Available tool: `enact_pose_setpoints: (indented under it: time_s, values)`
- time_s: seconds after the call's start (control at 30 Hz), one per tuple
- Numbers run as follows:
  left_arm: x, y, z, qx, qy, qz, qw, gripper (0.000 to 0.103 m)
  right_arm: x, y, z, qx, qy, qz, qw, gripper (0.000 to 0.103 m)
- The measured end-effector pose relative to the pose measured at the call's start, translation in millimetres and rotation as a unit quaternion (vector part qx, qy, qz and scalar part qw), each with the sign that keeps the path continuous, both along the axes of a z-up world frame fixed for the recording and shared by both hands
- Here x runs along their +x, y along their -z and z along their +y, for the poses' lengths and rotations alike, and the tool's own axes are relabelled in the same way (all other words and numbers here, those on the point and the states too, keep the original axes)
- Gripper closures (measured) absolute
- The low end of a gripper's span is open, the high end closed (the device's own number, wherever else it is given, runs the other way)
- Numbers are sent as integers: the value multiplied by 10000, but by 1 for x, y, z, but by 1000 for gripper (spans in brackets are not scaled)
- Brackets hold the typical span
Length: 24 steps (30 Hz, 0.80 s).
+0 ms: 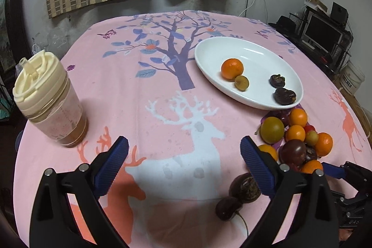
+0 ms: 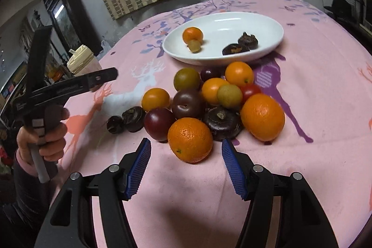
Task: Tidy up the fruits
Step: 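Grasp a dark cherry with the left gripper while the right gripper grasps a mandarin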
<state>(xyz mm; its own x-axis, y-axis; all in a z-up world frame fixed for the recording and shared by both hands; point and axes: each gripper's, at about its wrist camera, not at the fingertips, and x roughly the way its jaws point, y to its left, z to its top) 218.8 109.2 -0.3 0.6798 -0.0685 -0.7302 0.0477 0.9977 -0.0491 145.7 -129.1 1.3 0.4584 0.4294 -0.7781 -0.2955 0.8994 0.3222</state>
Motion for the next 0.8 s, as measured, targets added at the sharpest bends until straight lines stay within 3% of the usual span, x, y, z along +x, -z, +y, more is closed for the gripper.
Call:
enact_pose_setpoints:
  time_s: [0.3, 0.5, 0.67, 0.8]
  values:
    - [-20, -10, -8, 107, 186, -231, 9995, 8, 3, 8, 5, -63, 193, 184, 9996, 41]
    - [-27, -9, -6, 113, 224, -252, 9994, 8, 10, 11, 6, 43, 296, 306, 9991, 55]
    - [-31, -4, 1, 90, 244, -167, 9995, 8, 13, 14, -4, 398, 406, 391, 9976, 61]
    - [-40, 8, 5, -53, 640, 9, 9979, 8, 11, 14, -15, 746, 461, 383, 9954, 62]
